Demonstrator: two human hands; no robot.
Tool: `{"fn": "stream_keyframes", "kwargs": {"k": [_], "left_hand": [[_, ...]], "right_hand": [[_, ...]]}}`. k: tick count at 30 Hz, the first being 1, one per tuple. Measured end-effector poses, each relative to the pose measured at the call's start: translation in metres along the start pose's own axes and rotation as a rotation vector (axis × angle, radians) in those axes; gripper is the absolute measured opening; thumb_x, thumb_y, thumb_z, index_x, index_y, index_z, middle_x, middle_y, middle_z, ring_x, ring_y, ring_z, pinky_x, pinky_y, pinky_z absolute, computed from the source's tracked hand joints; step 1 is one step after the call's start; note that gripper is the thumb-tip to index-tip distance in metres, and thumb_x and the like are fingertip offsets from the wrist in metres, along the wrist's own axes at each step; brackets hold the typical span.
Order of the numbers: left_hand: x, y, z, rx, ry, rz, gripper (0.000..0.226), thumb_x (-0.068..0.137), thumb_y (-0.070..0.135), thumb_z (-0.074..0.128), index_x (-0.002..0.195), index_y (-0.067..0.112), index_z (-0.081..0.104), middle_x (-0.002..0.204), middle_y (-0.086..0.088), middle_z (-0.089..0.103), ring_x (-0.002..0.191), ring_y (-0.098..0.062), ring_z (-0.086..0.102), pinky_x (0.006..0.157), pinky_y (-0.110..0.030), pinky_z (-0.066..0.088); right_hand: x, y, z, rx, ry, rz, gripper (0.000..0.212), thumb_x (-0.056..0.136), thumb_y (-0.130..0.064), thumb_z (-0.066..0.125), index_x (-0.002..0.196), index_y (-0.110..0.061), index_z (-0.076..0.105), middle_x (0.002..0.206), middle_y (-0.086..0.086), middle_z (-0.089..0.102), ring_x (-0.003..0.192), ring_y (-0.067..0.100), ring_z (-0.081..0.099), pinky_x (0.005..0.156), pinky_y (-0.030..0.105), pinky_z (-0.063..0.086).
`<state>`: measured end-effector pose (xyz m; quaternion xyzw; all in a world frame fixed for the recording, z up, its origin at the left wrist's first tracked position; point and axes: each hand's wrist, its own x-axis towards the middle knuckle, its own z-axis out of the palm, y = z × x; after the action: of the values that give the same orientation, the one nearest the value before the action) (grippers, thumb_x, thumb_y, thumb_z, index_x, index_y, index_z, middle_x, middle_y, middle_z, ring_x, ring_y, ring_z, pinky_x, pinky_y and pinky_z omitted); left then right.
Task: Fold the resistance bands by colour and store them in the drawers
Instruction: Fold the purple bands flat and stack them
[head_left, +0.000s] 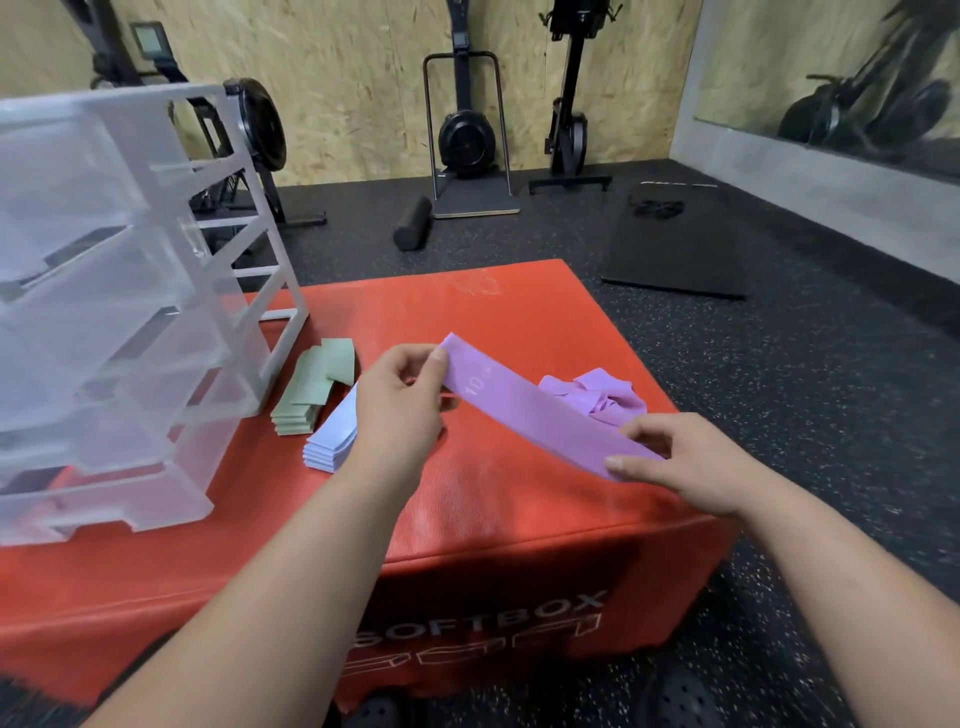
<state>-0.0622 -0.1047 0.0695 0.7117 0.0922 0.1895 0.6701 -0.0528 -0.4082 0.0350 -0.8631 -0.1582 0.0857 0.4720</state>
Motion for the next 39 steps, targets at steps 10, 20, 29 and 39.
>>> {"fn": "stream_keyframes", "kwargs": {"k": [10, 20, 29, 39], "left_hand": [[-0.017, -0.052, -0.01, 0.419, -0.133, -0.127, 0.006, 0.09, 0.012, 0.071, 0.085, 0.015, 0.072, 0.073, -0.001, 0.074, 0.064, -0.015, 0.07, 0.066, -0.039, 0.056], [-0.019, -0.071, -0.003, 0.727, -0.188, -0.051, 0.014, 0.092, 0.019, 0.069, 0.105, 0.02, 0.063, 0.074, 0.01, 0.066, 0.074, -0.011, 0.062, 0.07, -0.034, 0.044], [-0.016, -0.089, 0.0, 1.101, -0.348, 0.192, 0.021, 0.093, 0.022, 0.059, 0.114, 0.022, 0.056, 0.1, -0.005, 0.07, 0.095, -0.034, 0.066, 0.078, -0.044, 0.055], [0.032, -0.075, 0.027, 1.022, -0.359, 0.26, 0.027, 0.091, 0.033, 0.066, 0.117, 0.028, 0.06, 0.099, 0.002, 0.067, 0.097, -0.024, 0.063, 0.079, -0.04, 0.051]], "right_hand": [[-0.035, 0.041, -0.017, 0.27, 0.192, 0.356, 0.024, 0.079, -0.011, 0.09, 0.101, -0.017, 0.081, 0.084, 0.01, 0.076, 0.064, 0.013, 0.07, 0.056, 0.023, 0.057], [-0.021, 0.065, -0.015, 0.334, 0.378, 0.42, 0.034, 0.09, 0.003, 0.076, 0.118, -0.017, 0.074, 0.086, 0.009, 0.074, 0.063, 0.016, 0.064, 0.061, 0.028, 0.057], [-0.009, 0.074, -0.016, -0.498, 0.342, 0.36, 0.04, 0.073, -0.016, 0.083, 0.106, -0.036, 0.074, 0.091, -0.014, 0.072, 0.085, 0.012, 0.069, 0.083, 0.033, 0.056], [0.05, 0.02, -0.014, -0.488, 0.322, 0.133, 0.025, 0.087, -0.031, 0.077, 0.111, -0.037, 0.074, 0.106, -0.014, 0.07, 0.093, 0.011, 0.066, 0.09, 0.035, 0.053]]}}
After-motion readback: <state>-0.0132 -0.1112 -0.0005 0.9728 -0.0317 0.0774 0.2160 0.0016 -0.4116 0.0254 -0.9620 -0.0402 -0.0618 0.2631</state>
